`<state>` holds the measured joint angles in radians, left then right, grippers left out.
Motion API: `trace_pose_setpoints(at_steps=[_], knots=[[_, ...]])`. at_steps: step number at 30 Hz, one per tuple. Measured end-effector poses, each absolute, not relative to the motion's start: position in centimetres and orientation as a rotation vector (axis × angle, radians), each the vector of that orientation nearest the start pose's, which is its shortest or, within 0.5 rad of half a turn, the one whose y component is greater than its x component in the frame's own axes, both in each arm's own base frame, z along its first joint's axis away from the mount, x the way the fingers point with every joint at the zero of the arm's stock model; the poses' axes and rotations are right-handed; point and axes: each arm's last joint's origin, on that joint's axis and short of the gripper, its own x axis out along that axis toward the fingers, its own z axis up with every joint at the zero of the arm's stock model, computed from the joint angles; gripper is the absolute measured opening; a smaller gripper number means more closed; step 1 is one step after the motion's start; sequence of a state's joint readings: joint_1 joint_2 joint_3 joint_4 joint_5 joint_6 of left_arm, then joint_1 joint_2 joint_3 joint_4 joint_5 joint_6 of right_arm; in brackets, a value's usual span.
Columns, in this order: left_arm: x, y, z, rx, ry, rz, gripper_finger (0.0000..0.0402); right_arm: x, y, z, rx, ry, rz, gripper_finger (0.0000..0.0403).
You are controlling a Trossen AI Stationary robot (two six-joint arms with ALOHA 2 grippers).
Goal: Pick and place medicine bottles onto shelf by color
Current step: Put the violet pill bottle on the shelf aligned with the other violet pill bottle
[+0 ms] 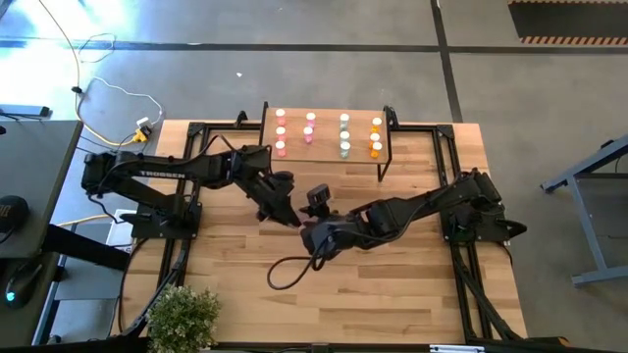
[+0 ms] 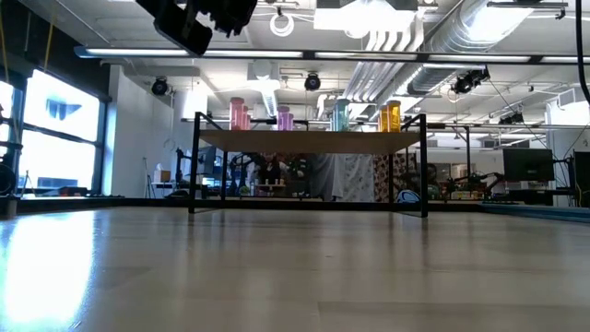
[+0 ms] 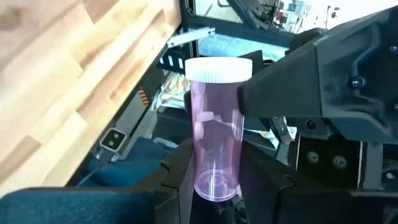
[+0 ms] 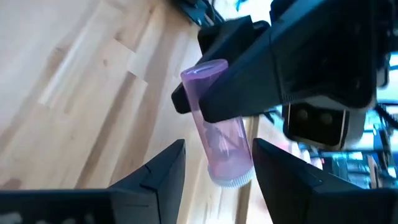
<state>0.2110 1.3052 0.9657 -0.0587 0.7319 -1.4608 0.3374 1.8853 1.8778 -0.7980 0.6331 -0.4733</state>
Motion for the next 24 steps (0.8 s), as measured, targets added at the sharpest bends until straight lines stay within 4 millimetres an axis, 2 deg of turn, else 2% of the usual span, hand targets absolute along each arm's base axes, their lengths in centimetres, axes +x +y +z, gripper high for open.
trace_pose_setpoints(at_steps=[10,19,24], knots=[[27.8,5.4,29.6,-1.543,0.676,-0.161,0.0093,39.1,10.1,34.5,-0.785,0.845,-0.224,0.0177],[27.6,5.8,29.8,-1.466,0.653,-0.199,0.0093,39.0,8.1,36.6,-0.656,0.835,-0.265,0.0177],[27.5,6.7,29.9,-1.361,0.593,-0.214,0.0093,38.5,7.2,37.8,-0.536,0.843,-0.260,0.0177]])
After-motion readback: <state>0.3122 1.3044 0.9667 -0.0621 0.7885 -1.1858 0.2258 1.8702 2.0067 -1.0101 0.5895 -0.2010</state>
